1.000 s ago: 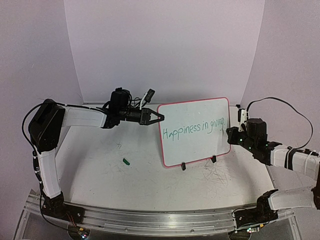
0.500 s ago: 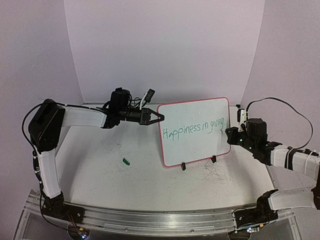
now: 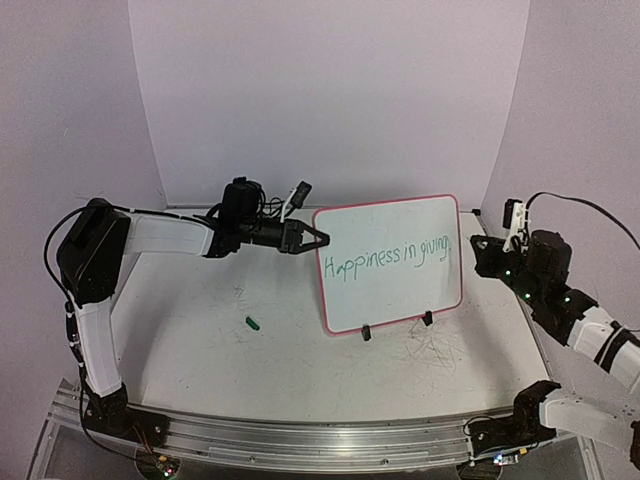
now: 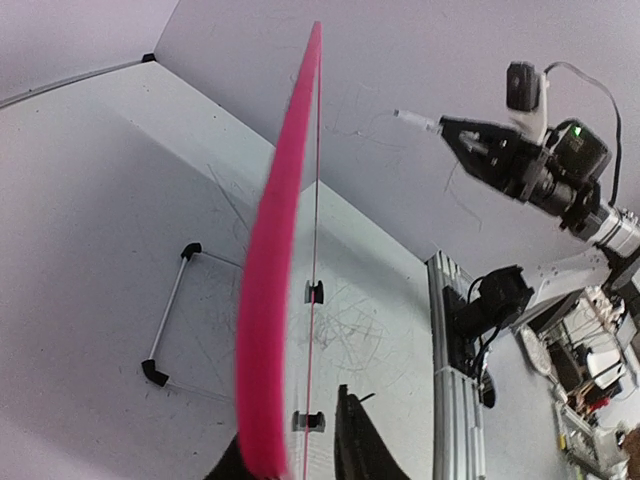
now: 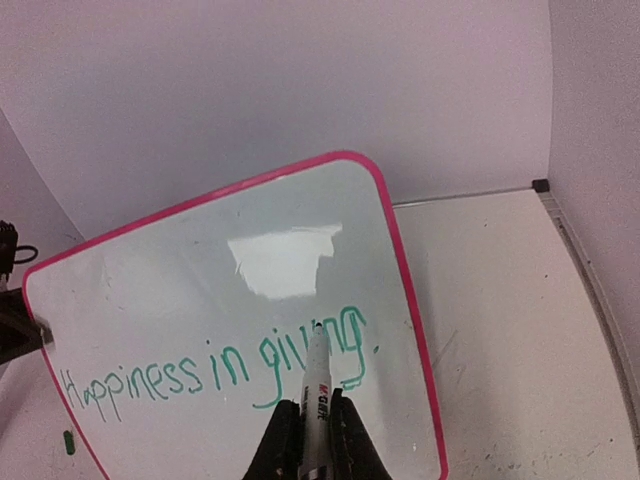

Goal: Write a sentence on the whiteboard
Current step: Write a sentence on the whiteboard, then place the whiteboard at the center of the board, then pick up the pen cap from the center of the board.

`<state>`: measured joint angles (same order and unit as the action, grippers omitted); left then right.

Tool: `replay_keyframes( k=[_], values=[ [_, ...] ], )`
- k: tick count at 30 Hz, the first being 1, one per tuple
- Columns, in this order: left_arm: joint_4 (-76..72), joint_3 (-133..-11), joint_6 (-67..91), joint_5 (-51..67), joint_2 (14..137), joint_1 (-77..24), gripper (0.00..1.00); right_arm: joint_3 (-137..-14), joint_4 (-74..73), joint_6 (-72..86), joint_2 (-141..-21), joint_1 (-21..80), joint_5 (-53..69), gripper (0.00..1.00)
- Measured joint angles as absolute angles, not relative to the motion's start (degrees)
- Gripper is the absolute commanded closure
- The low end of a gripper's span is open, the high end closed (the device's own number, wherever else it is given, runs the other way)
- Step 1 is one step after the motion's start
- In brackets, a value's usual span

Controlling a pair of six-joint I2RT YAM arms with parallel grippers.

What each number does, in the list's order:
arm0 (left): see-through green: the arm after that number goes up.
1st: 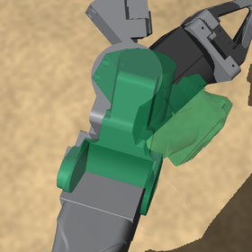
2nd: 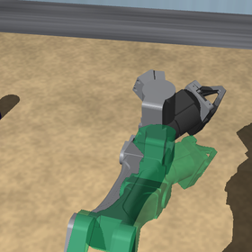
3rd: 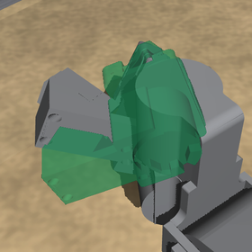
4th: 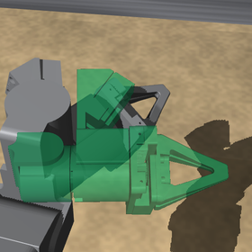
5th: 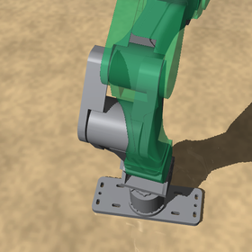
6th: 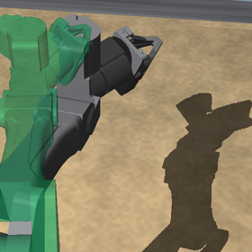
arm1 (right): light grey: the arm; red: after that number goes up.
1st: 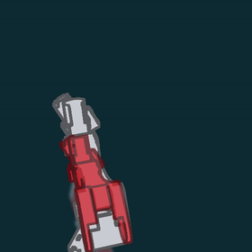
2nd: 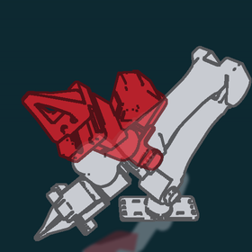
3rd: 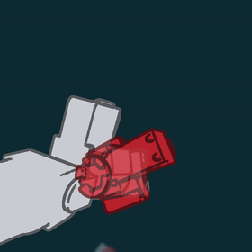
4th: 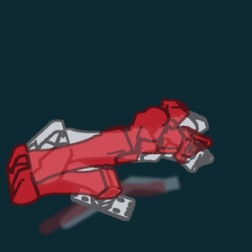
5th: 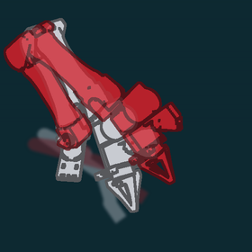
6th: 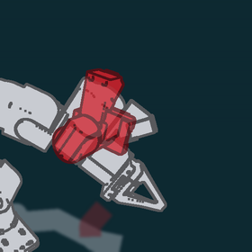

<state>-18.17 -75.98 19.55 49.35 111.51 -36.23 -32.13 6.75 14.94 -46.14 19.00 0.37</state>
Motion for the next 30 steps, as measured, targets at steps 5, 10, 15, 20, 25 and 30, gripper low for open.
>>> replay_keyframes(
  k=[5, 10, 15, 20, 25, 30],
  values=[
    [-15.1, -75.9, 18.5, 47.5, 109.7, -35.9, 0.28, -35.8, 4.0, 12.6, -43.7, 19.0, -2.6, 1.00],
    [-9.8, -76.4, 15.7, 43.4, 105.3, -35.4, 0.11, -38.6, 2.7, 10.4, -44.0, 19.0, -2.0, 1.00],
    [-6.1, -71.3, 15.2, 34.5, 94.8, -34.7, 0.10, -39.0, 2.1, 9.5, -45.2, 19.0, 2.0, 1.00],
    [-0.6, -62.2, 21.5, 23.1, 80.5, -34.3, 0.27, -38.4, 3.1, 9.2, -46.8, 19.0, 7.7, 1.00],
    [6.4, -54.2, 34.4, 14.5, 74.1, -34.2, 0.35, -36.1, 6.0, 9.6, -48.4, 19.3, 15.3, 1.00],
    [15.4, -49.8, 45.5, 11.4, 78.0, -35.0, 0.34, -35.0, 8.3, 10.2, -49.8, 21.4, 20.7, 1.00]
  ],
)
